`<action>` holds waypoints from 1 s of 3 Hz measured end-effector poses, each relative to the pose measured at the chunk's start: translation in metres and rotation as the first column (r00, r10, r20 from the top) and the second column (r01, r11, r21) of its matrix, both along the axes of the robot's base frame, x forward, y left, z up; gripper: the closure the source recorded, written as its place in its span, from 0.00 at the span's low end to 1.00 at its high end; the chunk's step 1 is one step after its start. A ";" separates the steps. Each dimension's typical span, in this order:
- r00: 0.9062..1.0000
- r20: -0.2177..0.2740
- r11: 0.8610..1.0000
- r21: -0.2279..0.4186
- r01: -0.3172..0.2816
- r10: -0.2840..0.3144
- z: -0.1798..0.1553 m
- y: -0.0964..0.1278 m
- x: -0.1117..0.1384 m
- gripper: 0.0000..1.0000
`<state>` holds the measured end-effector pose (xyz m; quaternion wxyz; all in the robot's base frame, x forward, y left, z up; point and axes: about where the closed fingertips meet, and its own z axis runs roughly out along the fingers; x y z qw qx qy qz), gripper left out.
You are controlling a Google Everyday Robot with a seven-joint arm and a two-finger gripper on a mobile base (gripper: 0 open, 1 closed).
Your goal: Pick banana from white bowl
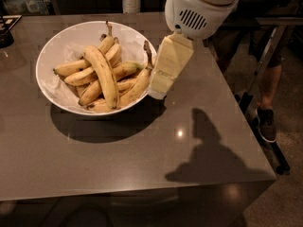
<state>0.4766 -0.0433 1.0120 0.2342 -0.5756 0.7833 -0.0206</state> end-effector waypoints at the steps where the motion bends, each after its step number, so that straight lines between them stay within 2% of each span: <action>1: 0.998 -0.016 0.998 -0.038 0.059 -0.059 -0.012 0.020 0.009 0.00; 2: 0.998 -0.012 0.997 -0.038 0.063 -0.063 -0.011 0.020 0.009 0.00; 3: 0.996 -0.008 0.995 -0.017 0.094 -0.094 -0.011 0.031 0.014 0.00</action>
Offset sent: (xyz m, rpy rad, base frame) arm 0.0180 0.0246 -0.0308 -0.0861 0.0491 -0.1000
